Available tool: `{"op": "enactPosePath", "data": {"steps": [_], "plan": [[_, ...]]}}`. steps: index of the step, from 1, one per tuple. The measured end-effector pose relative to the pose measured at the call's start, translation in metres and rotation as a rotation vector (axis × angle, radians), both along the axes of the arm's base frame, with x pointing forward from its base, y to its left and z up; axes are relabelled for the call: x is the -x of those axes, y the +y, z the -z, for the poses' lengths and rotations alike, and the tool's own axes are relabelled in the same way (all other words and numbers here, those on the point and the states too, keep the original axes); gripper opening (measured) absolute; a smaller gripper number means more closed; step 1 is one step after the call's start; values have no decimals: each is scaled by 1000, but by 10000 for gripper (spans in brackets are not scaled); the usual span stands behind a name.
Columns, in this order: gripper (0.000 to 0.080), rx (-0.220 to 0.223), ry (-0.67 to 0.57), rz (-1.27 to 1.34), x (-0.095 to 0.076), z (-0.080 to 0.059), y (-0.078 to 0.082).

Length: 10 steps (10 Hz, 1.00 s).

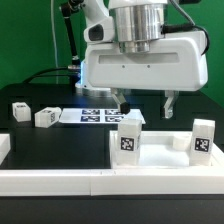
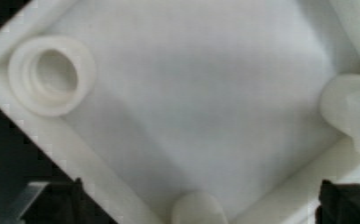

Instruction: Assemble square table

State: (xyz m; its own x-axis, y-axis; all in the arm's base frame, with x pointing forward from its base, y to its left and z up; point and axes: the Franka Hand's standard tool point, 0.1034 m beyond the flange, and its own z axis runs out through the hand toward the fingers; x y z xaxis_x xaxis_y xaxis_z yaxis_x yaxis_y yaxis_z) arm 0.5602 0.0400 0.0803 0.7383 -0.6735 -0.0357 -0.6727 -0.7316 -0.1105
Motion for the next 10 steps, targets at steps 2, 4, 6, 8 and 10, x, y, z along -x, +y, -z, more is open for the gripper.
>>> {"op": "enactPosePath", "data": {"steps": [2, 4, 6, 8, 10], "plan": [[648, -10, -13, 78, 3, 6, 6], [648, -10, -13, 73, 3, 6, 6], [648, -15, -16, 113, 4, 6, 6], [648, -48, -2, 340, 32, 15, 3], [648, -60, 15, 473, 44, 21, 11]]}}
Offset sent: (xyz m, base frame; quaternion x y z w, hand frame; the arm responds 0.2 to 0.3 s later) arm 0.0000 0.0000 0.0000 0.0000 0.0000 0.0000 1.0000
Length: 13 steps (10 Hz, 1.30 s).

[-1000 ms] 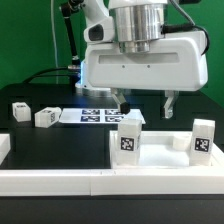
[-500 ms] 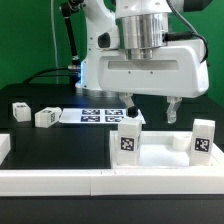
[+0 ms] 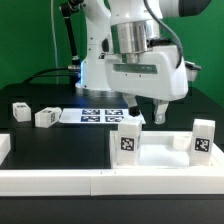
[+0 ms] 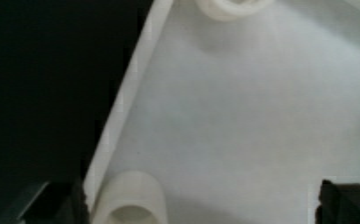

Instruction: Assemble square table

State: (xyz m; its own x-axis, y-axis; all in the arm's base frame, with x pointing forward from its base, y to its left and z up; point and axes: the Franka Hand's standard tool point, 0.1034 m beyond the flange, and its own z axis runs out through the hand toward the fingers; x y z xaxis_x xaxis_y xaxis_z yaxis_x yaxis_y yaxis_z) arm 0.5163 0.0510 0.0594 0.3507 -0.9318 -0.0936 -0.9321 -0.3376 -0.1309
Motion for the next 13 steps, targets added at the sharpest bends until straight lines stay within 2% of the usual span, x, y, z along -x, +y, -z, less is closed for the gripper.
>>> {"op": "enactPosePath", "data": {"steps": [5, 8, 10, 11, 13], "plan": [[648, -2, 3, 0, 1, 1, 0], [648, -37, 32, 223, 20, 23, -5], [648, -29, 46, 240, 23, 38, -6], [648, -27, 57, 241, 26, 46, 2], [648, -32, 63, 219, 26, 48, 17]]}}
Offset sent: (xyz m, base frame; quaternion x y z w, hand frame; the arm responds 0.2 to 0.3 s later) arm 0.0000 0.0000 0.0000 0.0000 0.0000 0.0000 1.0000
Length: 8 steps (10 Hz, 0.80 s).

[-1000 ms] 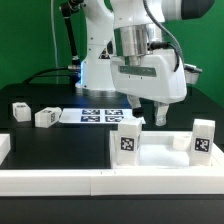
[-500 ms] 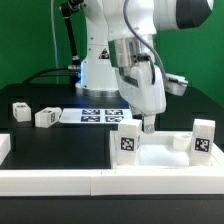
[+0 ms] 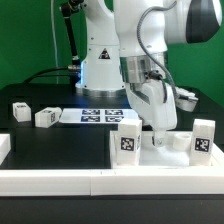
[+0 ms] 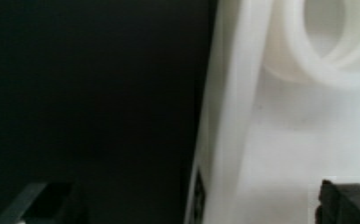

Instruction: Assemble square table

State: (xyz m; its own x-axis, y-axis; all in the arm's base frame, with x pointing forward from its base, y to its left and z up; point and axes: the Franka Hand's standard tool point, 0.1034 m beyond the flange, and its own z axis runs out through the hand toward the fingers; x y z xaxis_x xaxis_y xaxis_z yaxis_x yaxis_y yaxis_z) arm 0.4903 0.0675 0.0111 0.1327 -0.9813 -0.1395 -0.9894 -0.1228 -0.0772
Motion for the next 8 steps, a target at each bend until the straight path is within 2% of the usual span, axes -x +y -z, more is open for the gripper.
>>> {"op": "enactPosePath", "data": {"steps": [2, 5, 6, 7, 8], "plan": [[648, 2, 0, 0, 0, 0, -2], [259, 2, 0, 0, 0, 0, -2], [259, 2, 0, 0, 0, 0, -2], [81, 2, 0, 0, 0, 0, -2], [81, 6, -1, 8, 0, 0, -5]]}}
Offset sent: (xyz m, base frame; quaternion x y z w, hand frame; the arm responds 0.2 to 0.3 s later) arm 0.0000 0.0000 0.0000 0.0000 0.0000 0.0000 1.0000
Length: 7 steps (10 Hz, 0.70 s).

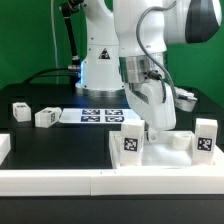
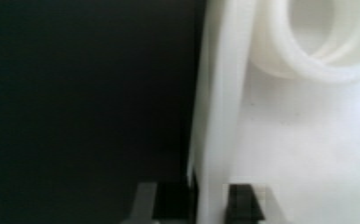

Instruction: Assemble square table

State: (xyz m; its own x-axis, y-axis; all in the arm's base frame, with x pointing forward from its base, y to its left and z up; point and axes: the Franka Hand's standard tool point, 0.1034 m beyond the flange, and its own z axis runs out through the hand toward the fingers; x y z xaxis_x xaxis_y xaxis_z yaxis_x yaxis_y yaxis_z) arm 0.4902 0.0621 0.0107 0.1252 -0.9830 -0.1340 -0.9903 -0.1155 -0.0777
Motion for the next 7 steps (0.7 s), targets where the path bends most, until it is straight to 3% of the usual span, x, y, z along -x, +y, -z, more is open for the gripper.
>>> {"op": "enactPosePath", "data": {"steps": [7], "plan": [[67, 1, 1, 1, 0, 0, -1]]}}
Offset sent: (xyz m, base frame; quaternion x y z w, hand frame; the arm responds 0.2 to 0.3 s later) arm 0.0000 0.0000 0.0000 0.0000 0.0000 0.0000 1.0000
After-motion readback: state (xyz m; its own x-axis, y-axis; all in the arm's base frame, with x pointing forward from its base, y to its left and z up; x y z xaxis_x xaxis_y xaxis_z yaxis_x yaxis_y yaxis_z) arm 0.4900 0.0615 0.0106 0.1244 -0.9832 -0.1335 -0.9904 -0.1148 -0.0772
